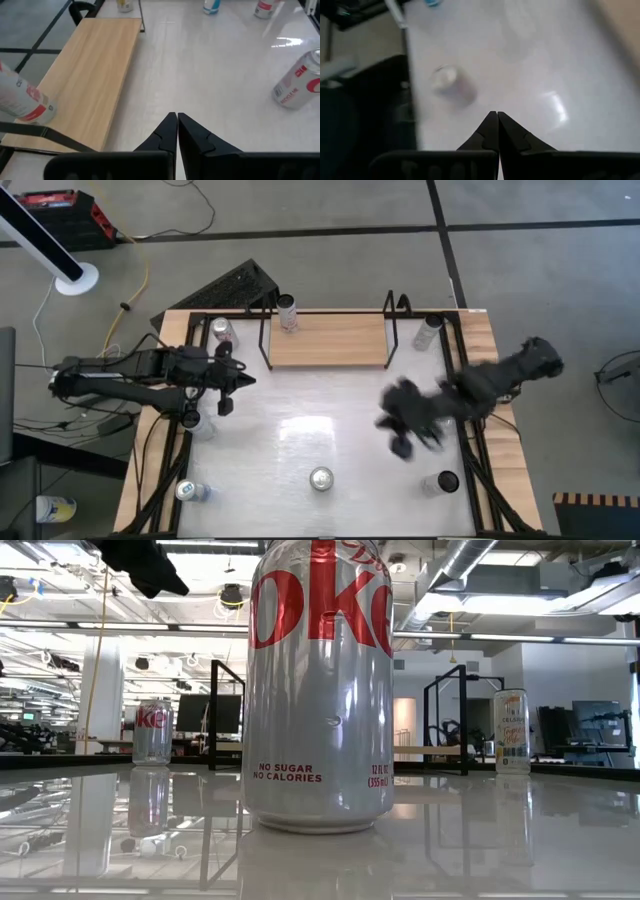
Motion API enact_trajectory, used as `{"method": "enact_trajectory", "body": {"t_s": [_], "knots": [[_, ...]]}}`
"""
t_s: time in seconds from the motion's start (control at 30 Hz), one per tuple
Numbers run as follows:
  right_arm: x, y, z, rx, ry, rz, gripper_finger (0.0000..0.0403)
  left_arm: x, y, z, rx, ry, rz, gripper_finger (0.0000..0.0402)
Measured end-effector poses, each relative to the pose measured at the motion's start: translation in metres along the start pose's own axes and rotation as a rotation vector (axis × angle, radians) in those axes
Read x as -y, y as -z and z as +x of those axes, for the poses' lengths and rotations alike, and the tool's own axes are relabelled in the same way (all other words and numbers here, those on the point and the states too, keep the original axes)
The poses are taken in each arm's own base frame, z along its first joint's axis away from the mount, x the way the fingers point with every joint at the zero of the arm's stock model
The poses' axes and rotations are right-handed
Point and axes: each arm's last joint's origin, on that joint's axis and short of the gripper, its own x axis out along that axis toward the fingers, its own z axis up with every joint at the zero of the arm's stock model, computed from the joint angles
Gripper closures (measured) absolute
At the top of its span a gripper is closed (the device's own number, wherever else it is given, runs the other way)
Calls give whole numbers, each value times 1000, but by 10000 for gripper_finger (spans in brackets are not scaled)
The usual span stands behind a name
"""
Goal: Place canned beverage on shelf
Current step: Put the top white-pink soda can on the shelf aligned with the other white-pink soda can
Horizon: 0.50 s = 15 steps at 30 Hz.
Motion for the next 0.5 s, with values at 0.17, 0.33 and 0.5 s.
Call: {"method": "enact_trajectory", "body": {"t_s": [0.17, 0.33, 0.5], "knots": [[-53, 62, -23, 14, -69, 147, 382, 7, 0, -1, 1, 112, 4, 401], [-87, 116, -22, -85, -71, 350, 382, 14, 0, -2, 4, 173, 21, 401], [-81, 144, -18, -248, 153, 542, 383, 17, -4, -3, 45, 184, 37, 401]]}}
